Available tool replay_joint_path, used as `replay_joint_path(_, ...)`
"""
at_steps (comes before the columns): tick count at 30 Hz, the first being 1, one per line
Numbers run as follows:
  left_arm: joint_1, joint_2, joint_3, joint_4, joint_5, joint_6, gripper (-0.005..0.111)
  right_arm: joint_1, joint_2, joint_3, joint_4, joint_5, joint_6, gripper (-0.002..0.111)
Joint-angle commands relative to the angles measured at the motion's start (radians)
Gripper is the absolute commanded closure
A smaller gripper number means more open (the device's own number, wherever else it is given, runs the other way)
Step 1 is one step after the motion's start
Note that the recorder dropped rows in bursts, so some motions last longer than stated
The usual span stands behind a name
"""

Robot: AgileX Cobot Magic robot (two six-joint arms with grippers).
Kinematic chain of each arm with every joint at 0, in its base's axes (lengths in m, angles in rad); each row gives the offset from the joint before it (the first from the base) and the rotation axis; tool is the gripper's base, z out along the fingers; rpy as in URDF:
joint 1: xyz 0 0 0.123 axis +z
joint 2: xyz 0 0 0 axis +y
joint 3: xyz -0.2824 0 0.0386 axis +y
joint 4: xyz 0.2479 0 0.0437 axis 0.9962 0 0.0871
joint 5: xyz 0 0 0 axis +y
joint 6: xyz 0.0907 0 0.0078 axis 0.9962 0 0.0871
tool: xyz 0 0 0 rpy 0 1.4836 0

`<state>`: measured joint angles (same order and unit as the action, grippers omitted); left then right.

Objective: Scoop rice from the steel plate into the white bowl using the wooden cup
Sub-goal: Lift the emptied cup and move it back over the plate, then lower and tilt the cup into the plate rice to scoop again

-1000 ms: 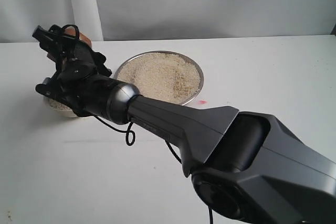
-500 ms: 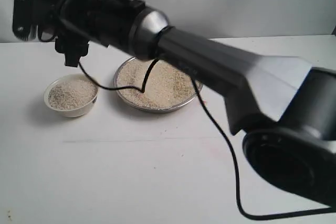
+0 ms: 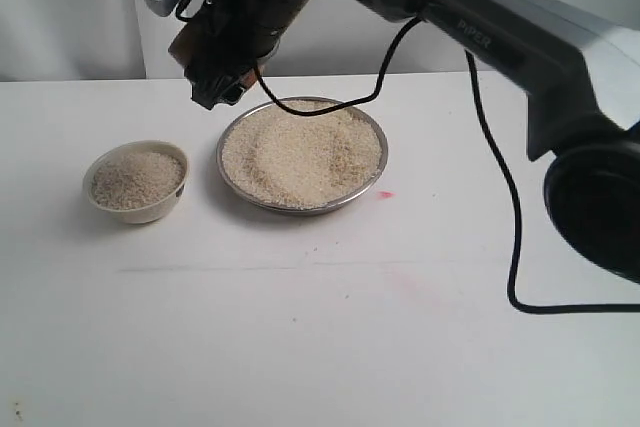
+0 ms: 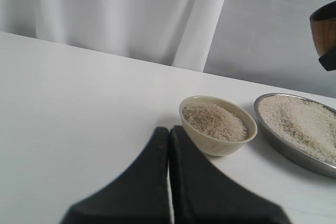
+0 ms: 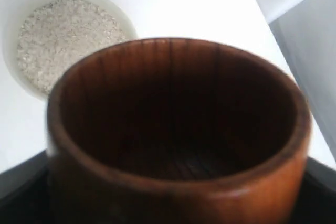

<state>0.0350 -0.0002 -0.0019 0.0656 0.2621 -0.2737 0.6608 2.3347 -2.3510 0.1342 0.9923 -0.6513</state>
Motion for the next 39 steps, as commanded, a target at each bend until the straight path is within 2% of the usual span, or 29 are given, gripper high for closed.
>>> replay_joint_path(1, -0.005, 0.0, 0.002, -0.005, -0.003, -0.002, 0.107, -0.032, -0.016, 0.014, 0.161, -0.006, -0.083, 0.108)
replay_joint_path(10, -0.005, 0.0, 0.002, -0.005, -0.003, -0.002, 0.107, -0.032, -0.032, 0.031, 0.071, 0.024, -0.05, 0.108)
replay_joint_path(17, -0.005, 0.0, 0.002, -0.005, -0.003, -0.002, 0.107, -0.05, -0.234, 0.35, 0.051, -0.252, -0.056, 0.108)
replay_joint_path(25, -0.005, 0.0, 0.002, -0.005, -0.003, -0.002, 0.107, -0.116, -0.3, 0.568, 0.052, -0.307, -0.135, 0.108)
replay_joint_path(28, -0.005, 0.0, 0.002, -0.005, -0.003, -0.002, 0.107, -0.127, -0.293, 0.581, -0.063, -0.282, -0.138, 0.108)
replay_joint_path(33, -0.005, 0.0, 0.002, -0.005, -0.003, -0.002, 0.107, -0.127, -0.268, 0.581, -0.428, -0.258, -0.014, 0.108)
replay_joint_path(39, -0.005, 0.0, 0.002, -0.005, -0.003, -0.002, 0.107, -0.127, -0.179, 0.581, -0.777, -0.222, 0.091, 0.108)
